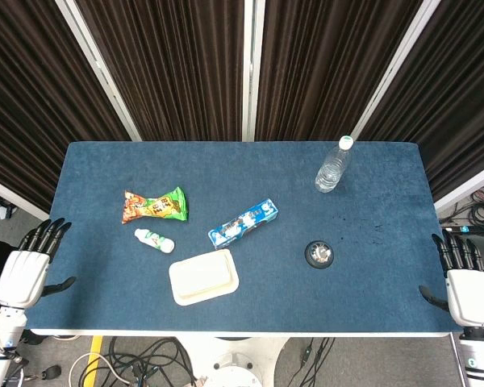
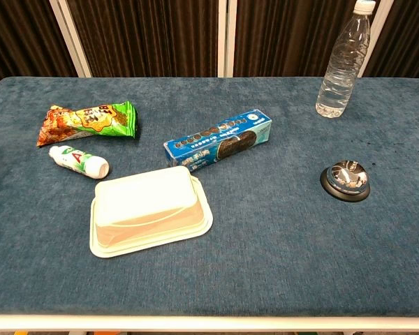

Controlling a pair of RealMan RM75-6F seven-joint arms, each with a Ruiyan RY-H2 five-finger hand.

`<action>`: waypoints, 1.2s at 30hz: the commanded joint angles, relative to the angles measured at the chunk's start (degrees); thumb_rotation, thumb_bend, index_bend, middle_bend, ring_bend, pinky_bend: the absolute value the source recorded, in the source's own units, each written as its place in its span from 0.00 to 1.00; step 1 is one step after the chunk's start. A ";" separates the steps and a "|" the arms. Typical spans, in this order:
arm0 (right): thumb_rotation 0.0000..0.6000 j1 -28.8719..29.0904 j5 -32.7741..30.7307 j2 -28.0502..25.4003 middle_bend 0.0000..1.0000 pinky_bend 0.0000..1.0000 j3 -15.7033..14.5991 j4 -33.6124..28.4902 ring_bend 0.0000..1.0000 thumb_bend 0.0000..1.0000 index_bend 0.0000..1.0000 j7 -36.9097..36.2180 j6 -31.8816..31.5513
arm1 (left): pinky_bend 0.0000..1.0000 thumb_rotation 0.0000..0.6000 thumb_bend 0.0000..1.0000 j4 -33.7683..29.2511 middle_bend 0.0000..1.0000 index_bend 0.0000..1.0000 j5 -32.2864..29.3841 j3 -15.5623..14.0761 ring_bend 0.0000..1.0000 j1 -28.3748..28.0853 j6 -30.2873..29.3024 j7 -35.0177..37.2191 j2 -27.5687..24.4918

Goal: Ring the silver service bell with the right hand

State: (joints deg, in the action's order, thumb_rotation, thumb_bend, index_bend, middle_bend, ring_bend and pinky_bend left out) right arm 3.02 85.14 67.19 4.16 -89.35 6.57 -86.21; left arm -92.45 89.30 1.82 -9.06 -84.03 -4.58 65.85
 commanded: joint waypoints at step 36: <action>1.00 10.56 2.03 17.72 0.88 0.74 -2.55 8.45 0.79 1.00 0.00 17.36 15.68 | 0.15 1.00 0.02 1.82 0.04 0.07 -0.52 -0.38 0.00 0.08 0.67 0.68 0.59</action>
State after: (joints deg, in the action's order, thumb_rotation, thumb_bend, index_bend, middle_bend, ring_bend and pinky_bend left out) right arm 12.29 87.45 83.30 1.81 -81.86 22.45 -72.14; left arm -90.68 88.85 1.40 -9.03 -83.30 -4.00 66.48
